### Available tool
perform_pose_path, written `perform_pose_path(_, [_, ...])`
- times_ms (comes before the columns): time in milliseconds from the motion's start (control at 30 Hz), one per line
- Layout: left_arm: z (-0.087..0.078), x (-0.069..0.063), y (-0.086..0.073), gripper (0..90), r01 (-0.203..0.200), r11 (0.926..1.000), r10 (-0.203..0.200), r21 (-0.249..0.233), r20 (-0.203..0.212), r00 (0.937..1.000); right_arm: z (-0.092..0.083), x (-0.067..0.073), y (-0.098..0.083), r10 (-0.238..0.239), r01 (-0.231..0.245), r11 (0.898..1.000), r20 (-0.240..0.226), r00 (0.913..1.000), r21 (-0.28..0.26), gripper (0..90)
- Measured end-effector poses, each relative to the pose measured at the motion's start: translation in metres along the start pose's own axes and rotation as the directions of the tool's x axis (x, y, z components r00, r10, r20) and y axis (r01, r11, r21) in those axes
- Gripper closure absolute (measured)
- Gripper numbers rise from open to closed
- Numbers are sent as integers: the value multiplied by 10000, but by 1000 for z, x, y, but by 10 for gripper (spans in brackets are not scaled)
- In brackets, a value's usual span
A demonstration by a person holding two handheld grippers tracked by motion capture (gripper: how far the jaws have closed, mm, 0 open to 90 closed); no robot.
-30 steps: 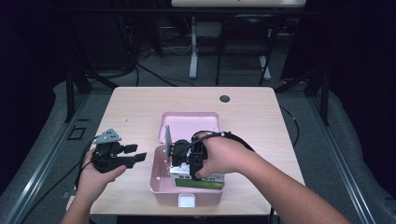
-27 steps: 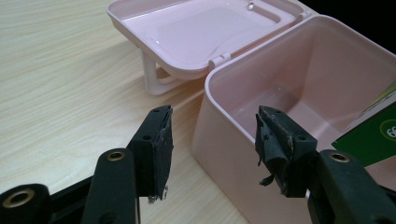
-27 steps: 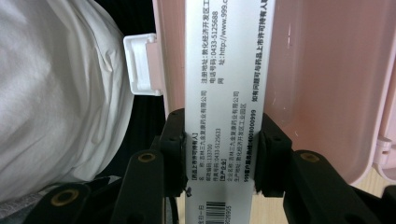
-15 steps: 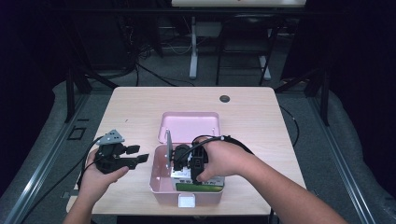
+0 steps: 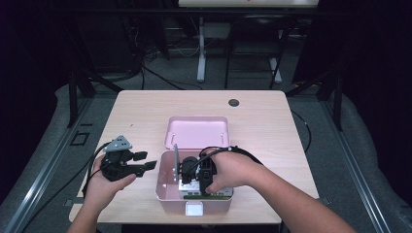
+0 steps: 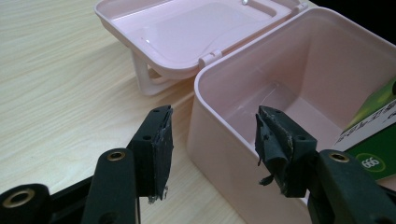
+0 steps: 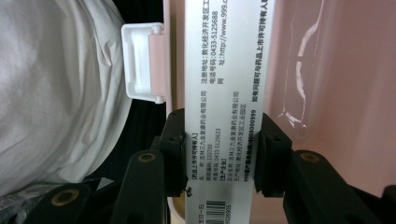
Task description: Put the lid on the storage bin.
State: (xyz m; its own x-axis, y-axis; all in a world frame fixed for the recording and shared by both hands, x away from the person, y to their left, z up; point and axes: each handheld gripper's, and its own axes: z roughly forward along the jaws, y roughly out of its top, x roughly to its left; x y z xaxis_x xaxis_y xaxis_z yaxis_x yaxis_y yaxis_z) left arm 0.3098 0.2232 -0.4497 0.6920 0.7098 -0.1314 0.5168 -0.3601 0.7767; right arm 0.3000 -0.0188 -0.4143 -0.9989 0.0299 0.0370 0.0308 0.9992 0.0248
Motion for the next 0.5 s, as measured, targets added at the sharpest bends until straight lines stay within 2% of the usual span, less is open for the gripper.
perform_pose_path(300, [1, 0, 0, 464, -63, 9999, 64, 89, -48, 10000, 15, -1, 1, -271, 272, 9996, -190, 9995, 29, 616])
perform_pose_path(500, [1, -1, 0, 465, -178, 9997, 180, 141, -132, 9998, 25, -3, 0, -157, 157, 9999, -324, 9994, 2, 615])
